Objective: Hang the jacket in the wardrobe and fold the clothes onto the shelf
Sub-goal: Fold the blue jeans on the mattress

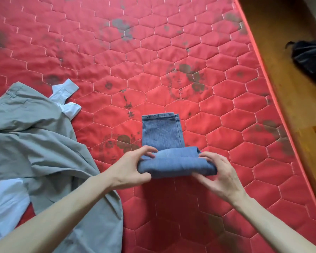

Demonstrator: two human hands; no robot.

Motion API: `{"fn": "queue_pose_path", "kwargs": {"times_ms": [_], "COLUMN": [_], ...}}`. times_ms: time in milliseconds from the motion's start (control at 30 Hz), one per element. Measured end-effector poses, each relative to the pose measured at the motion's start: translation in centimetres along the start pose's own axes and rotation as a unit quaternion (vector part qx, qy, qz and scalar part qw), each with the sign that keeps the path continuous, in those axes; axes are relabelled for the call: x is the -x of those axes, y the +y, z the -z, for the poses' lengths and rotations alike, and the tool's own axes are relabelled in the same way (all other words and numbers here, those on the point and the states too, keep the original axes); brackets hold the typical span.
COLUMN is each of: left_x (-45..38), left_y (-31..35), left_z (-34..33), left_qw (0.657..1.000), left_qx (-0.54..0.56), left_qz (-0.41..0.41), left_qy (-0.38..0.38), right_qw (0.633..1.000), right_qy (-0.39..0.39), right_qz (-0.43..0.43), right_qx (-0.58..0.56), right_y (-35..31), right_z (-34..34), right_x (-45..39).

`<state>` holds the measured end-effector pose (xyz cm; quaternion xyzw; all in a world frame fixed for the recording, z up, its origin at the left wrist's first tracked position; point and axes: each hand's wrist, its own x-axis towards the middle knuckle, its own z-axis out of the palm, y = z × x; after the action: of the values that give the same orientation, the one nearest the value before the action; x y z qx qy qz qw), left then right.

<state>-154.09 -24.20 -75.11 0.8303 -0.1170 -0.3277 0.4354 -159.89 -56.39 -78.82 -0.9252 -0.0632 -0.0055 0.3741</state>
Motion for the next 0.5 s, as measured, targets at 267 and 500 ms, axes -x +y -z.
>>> {"fn": "queue_pose_path", "kwargs": {"times_ms": [267, 500], "left_x": [-1.8, -5.5], "left_y": [-1.9, -4.3], "left_z": [-0.1, -3.1], "left_qw": [0.918, 0.876], "left_qx": [0.248, 0.284], "left_qz": [0.136, 0.292], "left_qy": [0.276, 0.260], "right_qw": [0.957, 0.934], "right_qy": [0.023, -0.066], "right_qz": [-0.251, -0.344], "right_qx": [-0.141, -0.064], "right_y": [-3.6, -1.4], "right_z": [-1.5, -5.8], "right_x": [-6.5, -11.5]}}
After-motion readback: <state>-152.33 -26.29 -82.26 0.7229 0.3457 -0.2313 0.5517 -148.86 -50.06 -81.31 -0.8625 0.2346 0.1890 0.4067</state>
